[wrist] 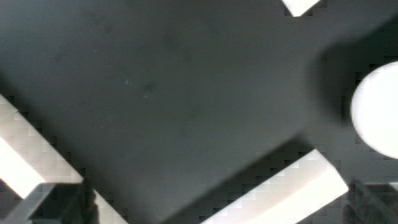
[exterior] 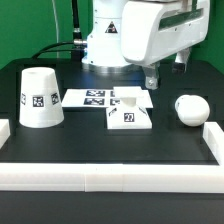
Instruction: Assemble lamp
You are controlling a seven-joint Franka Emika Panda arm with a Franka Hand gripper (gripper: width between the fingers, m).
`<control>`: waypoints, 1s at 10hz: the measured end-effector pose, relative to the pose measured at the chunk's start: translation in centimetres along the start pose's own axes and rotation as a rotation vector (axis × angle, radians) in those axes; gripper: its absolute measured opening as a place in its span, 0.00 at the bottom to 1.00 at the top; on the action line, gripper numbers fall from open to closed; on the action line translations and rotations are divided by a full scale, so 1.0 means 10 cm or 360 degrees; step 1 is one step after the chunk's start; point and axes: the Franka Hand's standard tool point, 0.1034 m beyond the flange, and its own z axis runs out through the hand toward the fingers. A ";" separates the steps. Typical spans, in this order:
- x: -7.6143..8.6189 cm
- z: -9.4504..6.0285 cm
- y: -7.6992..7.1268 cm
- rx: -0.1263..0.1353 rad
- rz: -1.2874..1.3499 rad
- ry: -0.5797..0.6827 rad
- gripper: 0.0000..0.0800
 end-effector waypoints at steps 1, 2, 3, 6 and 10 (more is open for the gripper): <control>0.00 0.00 0.00 0.0000 0.0000 0.0000 0.87; 0.00 0.00 0.00 0.0000 0.0000 0.0000 0.87; 0.00 0.00 0.00 0.0000 0.0000 0.0000 0.87; -0.35 0.08 -0.19 0.0039 0.0057 -0.0033 0.87; -0.86 0.18 -0.40 0.0022 0.0115 -0.0041 0.87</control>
Offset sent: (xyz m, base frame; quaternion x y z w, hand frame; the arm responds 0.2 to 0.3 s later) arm 0.0000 0.0000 0.0000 0.0000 0.0000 0.0000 1.0000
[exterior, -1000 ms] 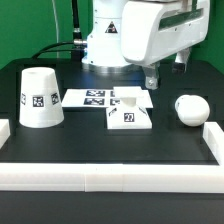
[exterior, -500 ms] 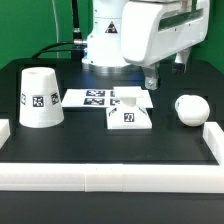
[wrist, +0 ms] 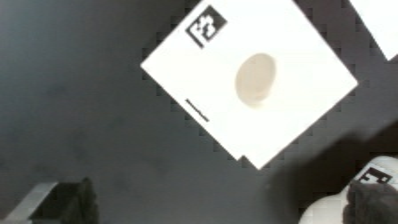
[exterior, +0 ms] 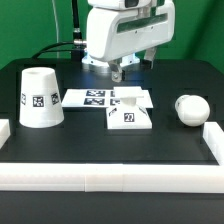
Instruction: Assemble lamp
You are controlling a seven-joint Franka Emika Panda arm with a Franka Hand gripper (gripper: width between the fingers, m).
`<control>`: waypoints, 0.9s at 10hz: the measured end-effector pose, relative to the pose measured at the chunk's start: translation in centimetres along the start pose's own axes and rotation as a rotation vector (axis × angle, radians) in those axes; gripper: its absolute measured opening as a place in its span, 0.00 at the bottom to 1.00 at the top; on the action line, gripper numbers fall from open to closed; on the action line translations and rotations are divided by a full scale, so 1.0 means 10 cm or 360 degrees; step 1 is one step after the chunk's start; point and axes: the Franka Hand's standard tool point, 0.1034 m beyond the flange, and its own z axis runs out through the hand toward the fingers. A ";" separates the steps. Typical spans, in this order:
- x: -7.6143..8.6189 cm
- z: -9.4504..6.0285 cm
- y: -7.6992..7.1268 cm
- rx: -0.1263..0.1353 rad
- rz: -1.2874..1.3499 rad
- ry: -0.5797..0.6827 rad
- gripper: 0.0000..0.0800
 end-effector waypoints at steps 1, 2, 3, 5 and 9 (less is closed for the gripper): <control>0.03 -0.01 0.00 -0.0002 -0.0005 0.0003 0.87; 0.03 0.00 0.00 -0.0002 -0.0004 0.0002 0.87; 0.03 0.00 -0.01 0.0003 0.0147 0.0006 0.87; 0.03 0.00 -0.01 0.0004 0.0346 0.0005 0.87; -0.17 0.09 -0.01 0.0020 0.0885 -0.0028 0.87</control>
Offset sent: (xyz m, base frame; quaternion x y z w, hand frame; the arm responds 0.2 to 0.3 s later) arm 0.0000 0.0000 0.0000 0.0000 0.0000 0.1938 0.9810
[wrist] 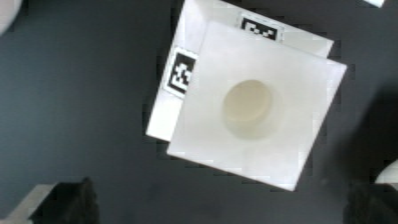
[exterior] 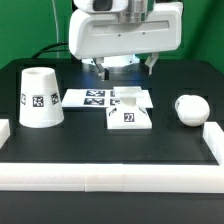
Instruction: Assemble lamp
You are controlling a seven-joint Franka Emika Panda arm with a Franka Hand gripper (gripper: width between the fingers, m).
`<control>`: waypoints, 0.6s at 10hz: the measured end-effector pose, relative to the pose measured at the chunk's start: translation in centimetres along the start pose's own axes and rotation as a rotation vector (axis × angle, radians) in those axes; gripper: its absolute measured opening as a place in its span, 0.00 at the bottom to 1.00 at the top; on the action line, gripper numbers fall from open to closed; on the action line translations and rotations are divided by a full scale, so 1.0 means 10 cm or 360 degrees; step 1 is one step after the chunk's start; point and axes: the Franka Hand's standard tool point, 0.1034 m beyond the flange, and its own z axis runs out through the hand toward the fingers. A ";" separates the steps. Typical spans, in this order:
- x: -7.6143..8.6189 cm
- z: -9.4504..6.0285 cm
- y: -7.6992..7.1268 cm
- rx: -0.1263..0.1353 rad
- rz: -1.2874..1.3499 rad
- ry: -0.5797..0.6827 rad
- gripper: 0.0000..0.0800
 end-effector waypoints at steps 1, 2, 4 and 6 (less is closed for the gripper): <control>0.00 0.00 -0.02 0.0007 0.0114 0.0001 0.87; 0.01 0.00 -0.03 0.0014 0.0210 0.0001 0.87; 0.01 0.01 -0.05 0.0032 0.0419 0.0001 0.87; 0.01 0.06 -0.06 0.0045 0.0525 0.0003 0.87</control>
Offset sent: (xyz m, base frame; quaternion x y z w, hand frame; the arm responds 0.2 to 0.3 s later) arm 0.0000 0.0000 0.0000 0.0000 0.0000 0.1938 0.9810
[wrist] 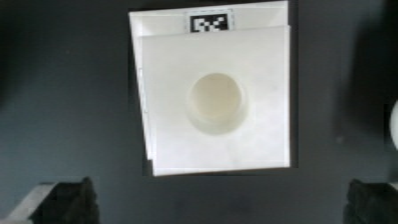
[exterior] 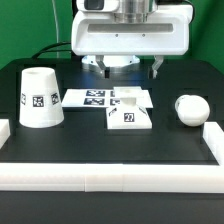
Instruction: Assemble lamp
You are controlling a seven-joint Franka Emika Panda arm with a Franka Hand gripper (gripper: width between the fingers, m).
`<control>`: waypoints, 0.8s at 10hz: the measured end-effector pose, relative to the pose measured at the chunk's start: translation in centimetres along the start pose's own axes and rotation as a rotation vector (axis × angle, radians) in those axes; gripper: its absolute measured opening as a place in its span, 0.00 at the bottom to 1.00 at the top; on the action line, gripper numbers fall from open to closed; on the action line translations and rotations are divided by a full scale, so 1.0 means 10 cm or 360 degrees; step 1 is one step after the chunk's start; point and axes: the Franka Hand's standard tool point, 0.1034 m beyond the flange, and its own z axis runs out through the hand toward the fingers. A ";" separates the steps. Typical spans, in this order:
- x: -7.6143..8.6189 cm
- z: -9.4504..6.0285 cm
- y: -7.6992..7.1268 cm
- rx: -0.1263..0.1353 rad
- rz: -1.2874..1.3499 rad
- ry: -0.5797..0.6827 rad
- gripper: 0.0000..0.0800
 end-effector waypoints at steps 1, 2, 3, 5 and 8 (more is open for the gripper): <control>0.00 0.05 -0.01 0.0001 -0.0004 0.0018 0.87; -0.04 0.10 -0.03 0.0002 -0.0014 0.0024 0.87; -0.06 0.14 -0.03 0.0002 -0.0025 0.0030 0.87; -0.09 0.24 -0.03 0.0003 -0.0056 0.0045 0.87; -0.13 0.33 -0.02 0.0004 -0.0096 0.0045 0.87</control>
Offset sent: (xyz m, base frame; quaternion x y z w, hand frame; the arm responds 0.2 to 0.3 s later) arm -0.0118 -0.0009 -0.0182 -0.0161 0.0279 -0.0267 0.9991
